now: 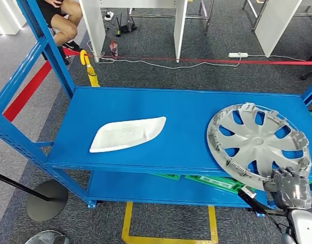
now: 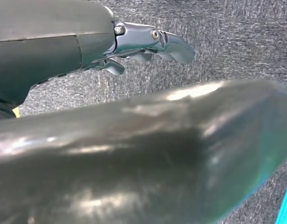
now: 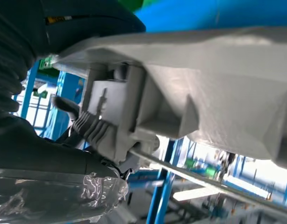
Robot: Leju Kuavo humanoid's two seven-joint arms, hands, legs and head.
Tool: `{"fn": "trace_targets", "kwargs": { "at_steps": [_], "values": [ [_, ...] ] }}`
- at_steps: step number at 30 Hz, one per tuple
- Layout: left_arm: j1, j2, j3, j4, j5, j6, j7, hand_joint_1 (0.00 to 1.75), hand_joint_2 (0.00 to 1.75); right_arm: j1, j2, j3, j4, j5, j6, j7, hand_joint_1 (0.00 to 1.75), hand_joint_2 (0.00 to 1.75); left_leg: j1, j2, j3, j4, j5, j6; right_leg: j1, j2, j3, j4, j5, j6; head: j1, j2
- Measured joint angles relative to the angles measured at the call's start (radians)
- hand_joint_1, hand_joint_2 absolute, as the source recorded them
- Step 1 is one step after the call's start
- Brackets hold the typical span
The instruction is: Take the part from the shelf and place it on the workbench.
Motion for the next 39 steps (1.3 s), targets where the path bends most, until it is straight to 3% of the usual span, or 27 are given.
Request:
{"fn": "trace_targets", "kwargs": {
  "at_steps": [8,12,20,25,29,33,39],
  "values": [
    [0.003,-0.009,0.001,0.000,0.014,0.015,-0.010,0.00,0.00,0.121,0.060,-0.009,-0.190,0.174,-0.149,0.032,1.75,1.75,0.000,0.000,0.000,0.000,0.000,0.000,0.000,0.000,0.000,0.000,-0.001,0.000,0.000,0.000],
    [0.004,-0.013,0.001,0.000,0.015,0.016,-0.011,0.00,0.00,0.154,0.077,-0.016,-0.250,0.192,-0.194,0.014,1.75,1.75,0.000,0.000,0.000,0.000,0.000,0.000,0.000,0.000,0.000,0.000,-0.002,0.001,0.000,0.000],
    [0.004,-0.016,0.001,0.000,0.015,0.016,-0.011,0.00,0.00,0.184,0.154,-0.107,-0.372,0.195,-0.275,-0.192,1.75,1.75,0.000,0.000,0.000,0.000,0.000,0.000,0.000,0.000,0.000,0.000,-0.001,0.001,0.000,0.000],
    [0.004,-0.017,0.001,0.000,0.014,0.019,-0.012,0.00,0.00,0.184,0.306,-0.188,-0.482,0.196,-0.275,-0.421,1.75,1.75,0.000,0.000,0.000,-0.001,0.000,0.000,0.000,0.000,0.000,0.001,-0.002,0.001,0.000,0.000],
    [0.005,-0.022,0.001,0.000,0.014,0.024,-0.012,0.00,0.00,0.171,0.395,-0.190,-0.573,0.197,-0.275,-0.425,1.75,1.75,0.000,-0.002,0.000,-0.001,0.000,0.000,0.000,-0.002,0.000,0.001,-0.003,0.000,0.000,0.000],
    [0.005,-0.027,0.001,0.000,0.016,0.028,-0.014,0.00,1.75,0.150,0.435,-0.171,-0.644,0.197,-0.275,-0.353,1.75,1.75,0.000,-0.002,0.000,-0.001,0.000,0.000,0.000,-0.002,0.000,0.001,-0.003,0.000,0.000,0.000],
    [0.008,-0.030,0.001,0.000,0.016,-0.003,-0.035,0.00,1.75,0.142,0.451,-0.115,-0.700,0.197,-0.275,-0.288,1.75,1.75,0.000,-0.002,0.000,-0.001,0.000,0.000,0.000,-0.002,0.000,0.001,-0.002,0.000,0.000,0.000]
  ]
}}
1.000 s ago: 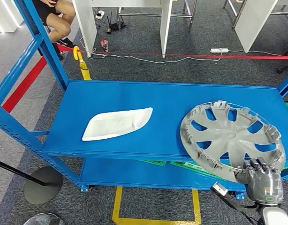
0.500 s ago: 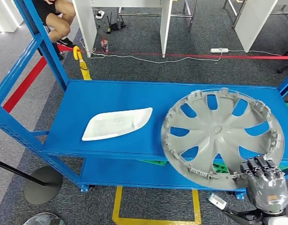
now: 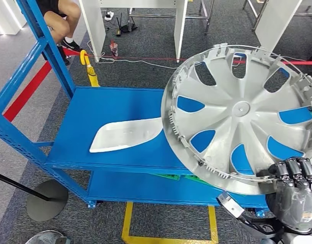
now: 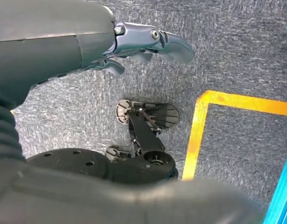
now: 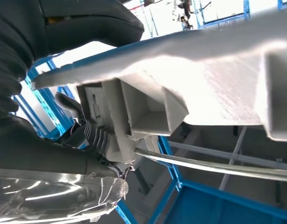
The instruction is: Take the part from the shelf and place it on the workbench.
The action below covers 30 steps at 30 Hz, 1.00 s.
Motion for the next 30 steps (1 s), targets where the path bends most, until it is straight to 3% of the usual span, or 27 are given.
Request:
{"fn": "trace_targets", "kwargs": {
  "at_steps": [11,14,16,20,22,24,26,27,28,29,30],
  "values": [
    [0.002,-0.001,0.000,0.000,0.002,-0.009,-0.015,0.00,1.75,0.000,0.002,0.068,-0.024,-0.007,0.000,0.069,1.75,1.75,0.000,0.000,0.000,0.000,0.000,0.000,0.000,0.000,0.000,0.000,0.000,0.000,0.000,0.000],
    [0.003,-0.002,0.001,0.000,0.003,0.001,-0.017,0.00,1.75,0.003,0.006,0.078,-0.024,-0.044,0.000,0.041,1.75,1.75,-0.001,0.000,0.000,0.001,-0.001,0.000,0.000,0.000,0.000,-0.001,0.000,0.000,0.000,0.000],
    [0.003,-0.003,0.001,0.000,0.002,0.011,-0.016,0.00,1.75,0.009,0.022,0.075,-0.023,-0.093,0.000,-0.021,1.75,1.75,-0.004,0.000,0.000,0.003,-0.003,0.003,-0.003,0.000,0.000,-0.003,0.001,0.003,0.000,0.000],
    [0.004,-0.007,0.000,0.000,0.002,0.032,-0.012,0.00,1.75,0.026,0.124,0.000,-0.011,-0.307,0.000,-0.340,1.75,1.75,-0.011,0.000,0.001,0.001,-0.007,0.013,-0.010,0.000,0.004,-0.008,0.001,0.011,-0.001,0.000],
    [0.005,-0.011,0.000,0.000,-0.001,0.036,-0.011,0.00,1.75,0.031,0.161,-0.044,-0.004,-0.370,0.000,-0.430,1.75,1.75,-0.009,0.001,0.009,-0.013,-0.004,0.022,-0.011,0.000,0.005,0.001,-0.009,0.015,0.000,0.000],
    [0.005,-0.015,-0.001,0.000,-0.003,0.037,-0.010,0.00,1.75,0.033,0.183,-0.075,0.003,-0.386,0.000,-0.450,1.75,1.75,-0.006,0.001,0.020,-0.024,-0.002,0.031,-0.008,0.000,-0.033,0.084,-0.058,0.011,0.005,0.000],
    [0.004,-0.018,-0.001,0.000,-0.004,0.038,-0.010,0.00,1.75,0.035,0.198,-0.100,0.011,-0.389,0.000,-0.453,1.75,1.75,-0.009,0.002,0.023,-0.024,-0.004,0.036,-0.003,0.001,-0.112,0.230,-0.119,0.006,0.008,0.000],
    [0.004,-0.018,-0.001,0.001,-0.005,0.038,-0.009,0.00,1.75,0.037,0.203,-0.109,0.016,-0.390,0.000,-0.454,1.75,1.75,-0.010,0.001,0.025,-0.024,-0.005,0.037,-0.001,0.001,-0.145,0.282,-0.130,0.004,0.008,0.000],
    [0.005,-0.018,-0.001,0.001,-0.006,0.038,-0.009,0.00,1.75,0.038,0.208,-0.117,0.021,-0.390,0.000,-0.457,1.75,1.75,-0.012,0.001,0.027,-0.023,-0.006,0.037,0.000,0.002,-0.160,0.298,-0.119,0.002,0.008,0.000],
    [0.005,-0.019,-0.001,0.001,-0.008,0.038,-0.009,0.00,1.75,0.039,0.212,-0.123,0.025,-0.390,0.000,-0.459,1.75,1.75,-0.013,0.001,0.030,-0.022,-0.006,0.035,0.001,0.002,-0.156,0.273,-0.088,0.000,0.008,0.000],
    [0.005,-0.020,-0.001,0.001,-0.014,0.038,-0.008,0.00,1.75,0.041,0.216,-0.128,0.027,-0.390,0.000,-0.462,1.75,1.75,-0.013,0.000,0.032,-0.021,-0.008,0.033,0.001,0.001,-0.134,0.213,-0.045,-0.003,0.008,0.000]
  ]
}}
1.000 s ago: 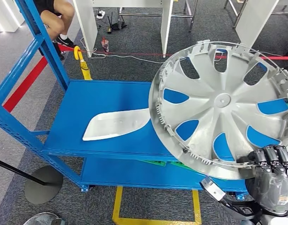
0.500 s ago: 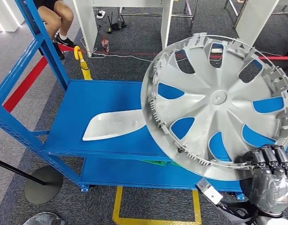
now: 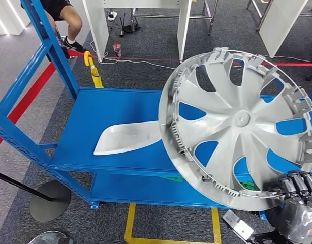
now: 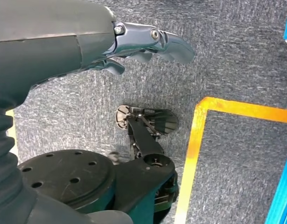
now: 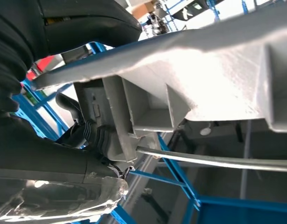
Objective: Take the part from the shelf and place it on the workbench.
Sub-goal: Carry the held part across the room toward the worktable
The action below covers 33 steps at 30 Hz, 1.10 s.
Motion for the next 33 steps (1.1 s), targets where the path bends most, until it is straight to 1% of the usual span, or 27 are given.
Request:
{"fn": "trace_targets", "kwargs": {
  "at_steps": [2,3,4,6,7,8,9,11,12,13,14,15,16,17,18,19,21,22,23,24,26,27,28,29,30,31,33],
  "values": [
    [0.000,-0.002,0.000,0.000,-0.017,0.000,0.005,0.00,1.75,0.005,0.006,-0.006,0.004,-0.004,0.000,-0.013,1.75,1.75,-0.001,-0.003,0.002,0.003,-0.004,-0.009,0.001,0.001,0.055,-0.126,0.066,-0.005,0.000,0.000],
    [0.000,-0.003,-0.001,0.000,-0.028,0.001,0.007,0.00,1.75,0.009,0.009,-0.009,0.006,-0.009,0.000,-0.024,1.75,1.75,-0.002,-0.004,0.002,0.006,-0.005,-0.015,0.002,0.002,0.073,-0.161,0.082,-0.008,-0.001,0.000],
    [0.000,-0.004,-0.003,0.001,-0.038,0.002,0.009,0.00,1.75,0.015,0.012,-0.013,0.007,-0.017,0.000,-0.040,1.75,1.75,-0.003,-0.005,0.001,0.009,-0.004,-0.021,0.003,0.004,0.078,-0.172,0.085,-0.011,-0.002,0.000],
    [-0.001,-0.006,-0.011,0.001,-0.055,0.006,0.009,0.00,1.75,0.032,0.017,-0.020,0.008,-0.032,0.000,-0.072,1.75,1.75,-0.003,-0.006,-0.001,0.012,-0.001,-0.031,0.004,0.006,0.074,-0.171,0.091,-0.021,-0.002,0.000],
    [-0.001,-0.006,-0.015,0.002,-0.062,0.008,0.009,0.00,1.75,0.042,0.019,-0.023,0.008,-0.037,0.000,-0.086,1.75,1.75,-0.002,-0.005,-0.005,0.018,-0.009,-0.037,0.003,0.006,0.070,-0.171,0.093,-0.028,-0.003,0.000],
    [-0.002,-0.007,-0.020,0.002,-0.067,0.010,0.010,0.00,1.75,0.052,0.022,-0.025,0.008,-0.040,0.000,-0.096,1.75,1.75,0.000,-0.003,-0.013,0.038,-0.031,-0.043,0.001,0.005,0.065,-0.173,0.098,-0.036,-0.004,0.000],
    [-0.003,-0.008,-0.025,0.002,-0.073,0.012,0.010,0.00,1.75,0.062,0.025,-0.026,0.009,-0.042,0.000,-0.103,1.75,1.75,0.002,0.000,-0.029,0.078,-0.065,-0.049,0.000,0.003,0.060,-0.174,0.103,-0.043,-0.006,0.000],
    [-0.005,-0.012,-0.035,0.002,-0.086,0.015,0.011,0.00,1.75,0.081,0.029,-0.027,0.009,-0.046,0.000,-0.108,1.75,1.75,0.006,0.003,-0.073,0.203,-0.148,-0.060,0.000,0.000,0.045,-0.174,0.112,-0.051,-0.010,0.000],
    [-0.006,-0.013,-0.040,0.002,-0.092,0.017,0.011,0.00,1.75,0.090,0.029,-0.027,0.009,-0.048,0.000,-0.109,1.75,1.75,0.007,0.003,-0.090,0.258,-0.174,-0.063,0.001,-0.001,0.037,-0.174,0.118,-0.052,-0.010,0.000],
    [-0.006,-0.013,-0.046,0.002,-0.099,0.018,0.012,0.00,1.75,0.098,0.030,-0.027,0.009,-0.051,0.000,-0.110,1.75,1.75,0.009,0.003,-0.092,0.286,-0.181,-0.064,0.001,-0.002,0.030,-0.174,0.123,-0.052,-0.010,0.000],
    [-0.007,-0.014,-0.052,0.002,-0.104,0.020,0.012,0.00,1.75,0.104,0.030,-0.027,0.009,-0.054,0.000,-0.110,1.75,1.75,0.010,0.003,-0.076,0.276,-0.169,-0.065,0.001,-0.002,0.023,-0.174,0.129,-0.050,-0.010,0.000],
    [-0.008,-0.014,-0.057,0.002,-0.107,0.021,0.013,0.00,1.75,0.109,0.030,-0.027,0.009,-0.057,0.000,-0.111,1.75,1.75,0.011,0.003,-0.042,0.229,-0.143,-0.064,0.001,-0.002,0.016,-0.174,0.136,-0.047,-0.010,0.000],
    [-0.011,-0.014,-0.061,0.002,-0.110,0.021,0.013,0.00,1.75,0.114,0.030,-0.027,0.008,-0.059,0.000,-0.111,1.75,1.75,0.012,0.003,0.005,0.160,-0.115,-0.063,0.000,-0.002,0.011,-0.173,0.142,-0.043,-0.010,0.000],
    [-0.014,-0.015,-0.065,0.002,-0.111,0.021,0.013,0.00,1.75,0.117,0.030,-0.027,0.008,-0.061,0.000,-0.111,1.75,1.75,0.012,0.003,0.052,0.087,-0.098,-0.061,0.001,-0.002,0.006,-0.173,0.147,-0.038,-0.011,0.000],
    [-0.017,-0.015,-0.069,0.002,-0.112,0.022,0.013,0.00,1.75,0.120,0.030,-0.028,0.008,-0.062,0.000,-0.112,1.75,1.75,0.011,0.002,0.084,0.033,-0.089,-0.058,0.002,-0.002,0.002,-0.173,0.154,-0.031,-0.010,0.000],
    [-0.020,-0.016,-0.073,0.002,-0.114,0.022,0.014,0.00,1.75,0.122,0.030,-0.028,0.007,-0.063,0.000,-0.112,1.75,1.75,0.009,0.001,0.101,0.000,-0.087,-0.055,0.003,-0.003,0.000,-0.174,0.162,-0.024,-0.010,0.000],
    [-0.021,-0.018,-0.078,0.002,-0.118,0.022,0.017,0.00,1.75,0.125,0.030,-0.028,0.005,-0.060,0.000,-0.112,1.75,1.75,0.005,0.000,0.095,-0.013,-0.081,-0.043,0.002,-0.002,-0.004,-0.182,0.179,-0.010,-0.009,0.000],
    [-0.020,-0.019,-0.080,0.002,-0.121,0.023,0.018,0.00,1.75,0.127,0.030,-0.028,0.003,-0.057,0.000,-0.112,1.75,1.75,0.005,0.002,0.090,-0.015,-0.074,-0.034,0.000,-0.002,-0.007,-0.182,0.178,-0.004,-0.009,0.000],
    [-0.019,-0.019,-0.082,0.002,-0.122,0.023,0.019,0.00,1.75,0.129,0.030,-0.028,0.001,-0.053,0.000,-0.112,1.75,1.75,0.005,0.005,0.084,-0.017,-0.065,-0.025,-0.002,-0.001,-0.014,-0.170,0.160,0.000,-0.007,0.000],
    [-0.019,-0.019,-0.084,0.002,-0.123,0.023,0.020,0.00,1.75,0.131,0.030,-0.028,0.000,-0.048,0.000,-0.112,1.75,1.75,0.006,0.008,0.077,-0.019,-0.055,-0.016,-0.002,-0.001,-0.026,-0.137,0.125,0.002,-0.007,0.000],
    [-0.019,-0.018,-0.088,0.002,-0.123,0.022,0.022,0.00,1.75,0.133,0.030,-0.028,-0.001,-0.040,0.000,-0.112,1.75,1.75,0.004,0.013,0.057,-0.018,-0.038,-0.006,0.000,-0.001,-0.061,-0.014,0.027,0.005,-0.005,0.000],
    [-0.020,-0.018,-0.090,0.002,-0.123,0.021,0.023,0.00,1.75,0.133,0.030,-0.027,-0.001,-0.034,0.000,-0.112,1.75,1.75,0.002,0.015,0.045,-0.018,-0.029,-0.003,0.002,-0.001,-0.075,0.051,-0.007,0.006,-0.004,0.000],
    [-0.020,-0.018,-0.091,0.002,-0.123,0.019,0.023,0.00,1.75,0.132,0.030,-0.026,-0.001,-0.028,0.000,-0.112,1.75,1.75,-0.001,0.017,0.034,-0.017,-0.020,-0.003,0.004,-0.001,-0.076,0.093,-0.020,0.005,-0.004,0.000],
    [-0.019,-0.018,-0.092,0.002,-0.123,0.017,0.024,0.00,1.75,0.132,0.030,-0.023,-0.001,-0.018,0.000,-0.112,1.75,1.75,-0.002,0.020,0.023,-0.016,-0.012,-0.003,0.006,-0.001,-0.061,0.100,-0.012,0.004,-0.004,0.000],
    [-0.019,-0.016,-0.092,0.002,-0.123,0.016,0.025,0.00,1.75,0.130,0.030,-0.019,-0.001,-0.006,0.000,-0.112,1.75,1.75,-0.003,0.023,0.012,-0.015,-0.004,-0.004,0.008,-0.002,-0.026,0.068,0.013,0.001,-0.004,0.000],
    [-0.019,-0.014,-0.093,0.002,-0.122,0.014,0.026,0.00,1.75,0.126,0.030,-0.013,-0.001,0.008,0.000,-0.112,1.75,1.75,-0.004,0.026,0.003,-0.013,0.003,-0.007,0.009,-0.006,0.025,0.003,0.039,-0.002,-0.004,0.000],
    [-0.020,-0.009,-0.093,0.002,-0.121,0.010,0.028,0.00,1.75,0.116,0.030,0.001,-0.001,0.033,0.000,-0.112,1.75,1.75,-0.007,0.032,-0.009,-0.009,0.016,-0.016,0.016,-0.021,0.126,-0.142,0.051,-0.009,-0.005,0.000]
  ]
}}
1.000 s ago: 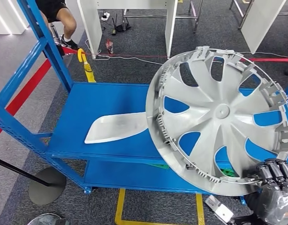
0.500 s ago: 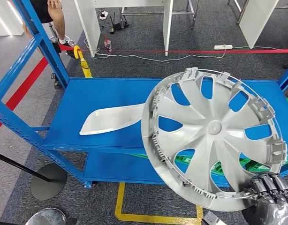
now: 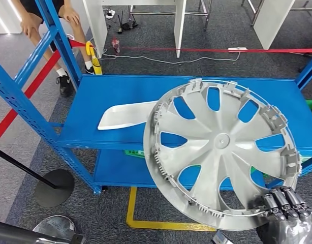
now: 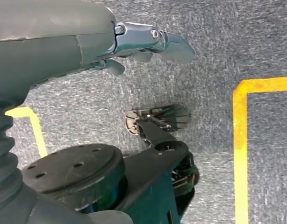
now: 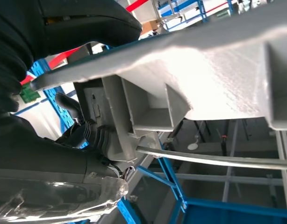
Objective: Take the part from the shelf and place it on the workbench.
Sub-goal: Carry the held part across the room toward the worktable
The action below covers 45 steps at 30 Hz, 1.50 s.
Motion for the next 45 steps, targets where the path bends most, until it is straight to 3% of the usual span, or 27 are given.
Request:
{"fn": "trace_targets", "kwargs": {
  "at_steps": [2,4,5,7,9,10,11,13,14,16,17,19,21,24,25,26,27,28,30,32,33,35,37,39,41,43,45],
  "values": [
    [0.000,0.005,0.000,0.000,0.001,-0.003,0.001,0.00,1.75,-0.006,0.000,0.012,0.000,0.011,0.000,0.000,1.75,1.75,-0.001,0.006,-0.004,0.003,0.011,-0.010,0.006,-0.005,0.032,-0.064,-0.014,-0.011,0.000,0.000],
    [0.000,0.009,0.000,0.000,0.001,-0.005,0.001,0.00,1.75,-0.009,0.000,0.020,0.000,0.013,0.000,0.000,1.75,1.75,0.001,0.011,-0.007,0.005,0.019,-0.021,0.007,0.002,0.016,-0.067,-0.004,-0.028,0.001,0.000],
    [0.000,0.011,0.000,0.001,0.001,-0.005,0.001,0.00,1.75,-0.011,0.000,0.023,0.001,0.013,0.000,0.000,1.75,1.75,0.003,0.009,-0.013,0.012,0.006,-0.028,0.006,0.005,0.008,-0.067,0.004,-0.038,0.001,0.000],
    [0.002,0.015,0.000,0.001,0.002,-0.007,0.002,0.00,1.75,-0.014,0.001,0.029,0.001,0.015,0.000,0.000,1.75,1.75,0.006,0.001,-0.038,0.077,-0.071,-0.042,0.002,0.012,-0.012,-0.069,0.029,-0.053,-0.002,0.000],
    [0.003,0.016,0.000,0.001,0.002,-0.008,0.003,0.00,1.75,-0.015,0.002,0.034,0.001,0.017,0.000,0.000,1.75,1.75,0.010,-0.005,-0.072,0.202,-0.167,-0.050,0.001,0.023,-0.037,-0.068,0.053,-0.057,-0.004,0.000],
    [0.002,0.017,-0.001,0.001,0.002,-0.009,0.004,0.00,1.75,-0.016,0.003,0.036,0.001,0.019,0.000,0.000,1.75,1.75,0.012,-0.006,-0.080,0.253,-0.188,-0.052,0.001,0.029,-0.053,-0.067,0.065,-0.056,-0.004,0.000],
    [0.001,0.019,-0.001,0.001,0.002,-0.009,0.005,0.00,1.75,-0.016,0.003,0.038,0.001,0.019,0.000,0.000,1.75,1.75,0.013,-0.007,-0.074,0.277,-0.186,-0.053,0.001,0.035,-0.069,-0.065,0.076,-0.053,-0.004,0.000],
    [-0.001,0.021,-0.001,0.001,0.002,-0.009,0.006,0.00,1.75,-0.018,0.004,0.040,0.002,0.019,0.000,0.000,1.75,1.75,0.015,-0.014,-0.012,0.218,-0.137,-0.051,0.000,0.050,-0.095,-0.063,0.097,-0.047,-0.004,0.000],
    [-0.002,0.021,-0.002,0.001,0.001,-0.009,0.006,0.00,1.75,-0.020,0.004,0.042,0.002,0.019,0.000,0.000,1.75,1.75,0.017,-0.031,0.039,0.149,-0.116,-0.049,-0.001,0.058,-0.106,-0.062,0.107,-0.042,-0.005,0.000],
    [-0.006,0.021,-0.005,0.001,-0.002,-0.009,0.006,0.00,1.75,-0.026,0.005,0.044,0.002,0.018,0.000,0.000,1.75,1.75,0.020,-0.075,0.124,0.016,-0.107,-0.041,0.001,0.073,-0.123,-0.061,0.128,-0.032,-0.003,0.000],
    [-0.008,0.020,-0.006,0.001,-0.003,-0.008,0.007,0.00,1.75,-0.029,0.006,0.044,0.002,0.016,0.000,0.000,1.75,1.75,0.020,-0.090,0.143,-0.020,-0.111,-0.035,0.001,0.080,-0.130,-0.064,0.141,-0.026,-0.003,0.000],
    [-0.009,0.018,-0.008,0.001,-0.007,-0.006,0.012,0.00,1.75,-0.030,0.007,0.044,0.002,0.007,0.000,0.000,1.75,1.75,0.018,-0.078,0.136,-0.033,-0.103,-0.019,-0.001,0.096,-0.141,-0.073,0.165,-0.012,-0.003,0.000],
    [-0.008,0.016,-0.011,0.001,-0.011,-0.002,0.018,0.00,1.75,-0.026,0.008,0.043,0.002,-0.003,0.000,0.001,1.75,1.75,0.019,-0.051,0.116,-0.033,-0.083,-0.001,-0.003,0.086,-0.162,-0.055,0.139,-0.002,-0.001,0.000],
    [-0.006,0.019,-0.013,0.001,-0.014,0.004,0.021,0.00,1.75,-0.022,0.008,0.042,0.002,-0.007,0.000,0.003,1.75,1.75,0.016,-0.011,0.079,-0.033,-0.051,0.014,-0.002,0.037,-0.209,0.114,-0.013,0.007,0.005,0.000],
    [-0.006,0.020,-0.014,0.001,-0.014,0.004,0.021,0.00,1.75,-0.021,0.008,0.042,0.002,-0.007,0.000,0.003,1.75,1.75,0.014,0.003,0.065,-0.032,-0.041,0.015,-0.002,0.031,-0.218,0.182,-0.044,0.011,0.005,0.000],
    [-0.007,0.020,-0.014,0.001,-0.015,0.005,0.021,0.00,1.75,-0.019,0.008,0.042,0.002,-0.007,0.000,0.003,1.75,1.75,0.013,0.016,0.051,-0.031,-0.030,0.014,-0.002,0.028,-0.215,0.228,-0.047,0.013,0.005,0.000],
    [-0.007,0.020,-0.015,0.001,-0.015,0.005,0.021,0.00,1.75,-0.018,0.008,0.042,0.002,-0.008,0.000,0.003,1.75,1.75,0.013,0.030,0.036,-0.029,-0.020,0.012,-0.003,0.027,-0.197,0.242,-0.028,0.015,0.005,0.000],
    [-0.007,0.019,-0.015,0.001,-0.015,0.005,0.021,0.00,1.75,-0.018,0.008,0.041,0.002,-0.008,0.000,0.003,1.75,1.75,0.013,0.042,0.022,-0.026,-0.010,0.009,-0.003,0.022,-0.160,0.216,0.002,0.016,0.005,0.000],
    [-0.009,0.019,-0.016,0.001,-0.015,0.005,0.021,0.00,1.75,-0.018,0.008,0.042,0.002,-0.008,0.000,0.003,1.75,1.75,0.011,0.062,0.000,-0.015,0.004,-0.001,-0.002,-0.017,-0.040,0.075,0.025,0.020,0.006,0.000],
    [-0.011,0.020,-0.016,0.001,-0.016,0.005,0.021,0.00,1.75,-0.018,0.008,0.042,0.002,-0.008,0.000,0.003,1.75,1.75,0.007,0.078,-0.008,-0.006,0.016,-0.011,0.003,-0.051,0.047,-0.055,-0.007,0.008,0.005,0.000],
    [-0.011,0.020,-0.016,0.001,-0.016,0.005,0.021,0.00,1.75,-0.018,0.008,0.042,0.002,-0.008,0.000,0.003,1.75,1.75,0.007,0.086,-0.009,-0.005,0.022,-0.016,0.007,-0.052,0.057,-0.081,-0.020,-0.001,0.005,0.000],
    [-0.012,0.020,-0.017,0.001,-0.017,0.005,0.021,0.00,1.75,-0.015,0.008,0.042,0.001,-0.008,0.000,0.003,1.75,1.75,0.009,0.102,-0.010,-0.004,0.032,-0.025,0.009,-0.037,0.041,-0.083,-0.015,-0.021,0.004,0.000],
    [-0.010,0.022,-0.018,0.001,-0.019,0.005,0.021,0.00,1.75,-0.015,0.008,0.041,0.002,-0.009,0.000,0.004,1.75,1.75,0.013,0.074,-0.016,0.013,-0.002,-0.037,0.007,-0.022,0.024,-0.082,0.000,-0.036,0.004,0.000],
    [-0.008,0.022,-0.021,0.001,-0.021,0.005,0.021,0.00,1.75,-0.016,0.010,0.042,0.002,-0.011,0.000,0.009,1.75,1.75,0.015,0.020,-0.032,0.088,-0.101,-0.047,0.005,-0.002,-0.001,-0.081,0.025,-0.047,0.002,0.000],
    [-0.007,0.022,-0.025,0.001,-0.022,0.005,0.022,0.00,1.75,-0.016,0.012,0.043,0.002,-0.013,0.000,0.016,1.75,1.75,0.015,-0.005,-0.055,0.210,-0.191,-0.048,0.007,0.024,-0.032,-0.080,0.054,-0.054,0.001,0.000],
    [-0.010,0.023,-0.027,0.001,-0.024,0.007,0.024,0.00,1.75,-0.014,0.012,0.042,0.002,-0.015,0.000,0.025,1.75,1.75,0.013,-0.009,-0.058,0.283,-0.202,-0.043,0.010,0.047,-0.063,-0.077,0.080,-0.054,0.001,0.000],
    [-0.012,0.024,-0.028,0.001,-0.025,0.009,0.024,0.00,1.75,-0.013,0.012,0.042,0.002,-0.016,0.000,0.029,1.75,1.75,0.012,-0.010,-0.051,0.293,-0.185,-0.040,0.010,0.057,-0.077,-0.075,0.089,-0.053,0.001,0.000]
  ]
}}
